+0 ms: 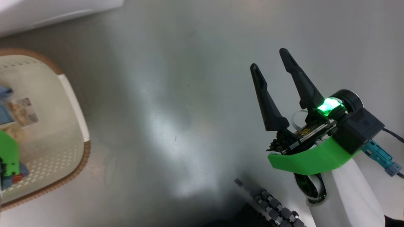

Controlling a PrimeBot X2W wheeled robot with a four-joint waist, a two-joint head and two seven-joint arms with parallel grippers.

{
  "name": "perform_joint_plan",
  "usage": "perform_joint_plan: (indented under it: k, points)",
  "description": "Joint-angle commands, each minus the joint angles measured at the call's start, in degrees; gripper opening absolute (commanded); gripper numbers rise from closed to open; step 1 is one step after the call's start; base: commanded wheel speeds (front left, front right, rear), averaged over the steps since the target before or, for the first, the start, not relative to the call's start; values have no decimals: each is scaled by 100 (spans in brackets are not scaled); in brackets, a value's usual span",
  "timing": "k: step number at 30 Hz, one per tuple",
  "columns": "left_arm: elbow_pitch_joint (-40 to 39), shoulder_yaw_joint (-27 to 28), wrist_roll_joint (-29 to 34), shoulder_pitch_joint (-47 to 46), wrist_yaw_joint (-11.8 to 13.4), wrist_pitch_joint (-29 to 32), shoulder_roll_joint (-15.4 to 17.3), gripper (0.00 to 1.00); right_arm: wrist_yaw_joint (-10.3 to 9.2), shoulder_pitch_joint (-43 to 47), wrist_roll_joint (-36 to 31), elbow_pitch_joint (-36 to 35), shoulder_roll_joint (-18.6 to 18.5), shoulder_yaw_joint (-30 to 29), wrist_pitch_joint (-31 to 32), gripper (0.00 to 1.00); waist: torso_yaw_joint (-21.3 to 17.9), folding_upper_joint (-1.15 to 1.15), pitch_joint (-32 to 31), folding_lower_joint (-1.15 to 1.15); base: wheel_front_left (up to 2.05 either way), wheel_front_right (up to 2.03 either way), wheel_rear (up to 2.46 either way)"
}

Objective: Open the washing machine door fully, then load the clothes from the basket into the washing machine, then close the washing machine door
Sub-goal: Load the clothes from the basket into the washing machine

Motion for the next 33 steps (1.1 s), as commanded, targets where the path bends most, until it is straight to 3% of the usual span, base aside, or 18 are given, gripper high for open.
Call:
perform_joint_plan:
  k: [1,11,12,13,23,33]
  points:
    - [28,104,40,50,61,31,325,100,9,111,149,-156,21,123,-26,100,-199,0,234,0,0,0,0]
    - [90,75,2,-67,259,229,522,97,9,106,207,-176,21,149,-26,100,-267,0,387,0,0,0,0]
    - [94,85,-21,-64,259,234,522,20,9,109,205,-173,21,149,-26,100,-263,0,387,0,0,0,0]
    - [97,99,-48,-58,259,226,520,0,9,112,204,-174,21,147,-26,100,-258,0,385,0,0,0,0]
    - [93,153,-199,18,268,-101,511,0,9,58,153,-160,21,83,-26,100,-152,0,290,0,0,0,0]
    - [-14,362,-523,134,183,-1029,308,0,9,117,-67,-151,21,-82,-26,100,208,0,-55,0,0,0,0]
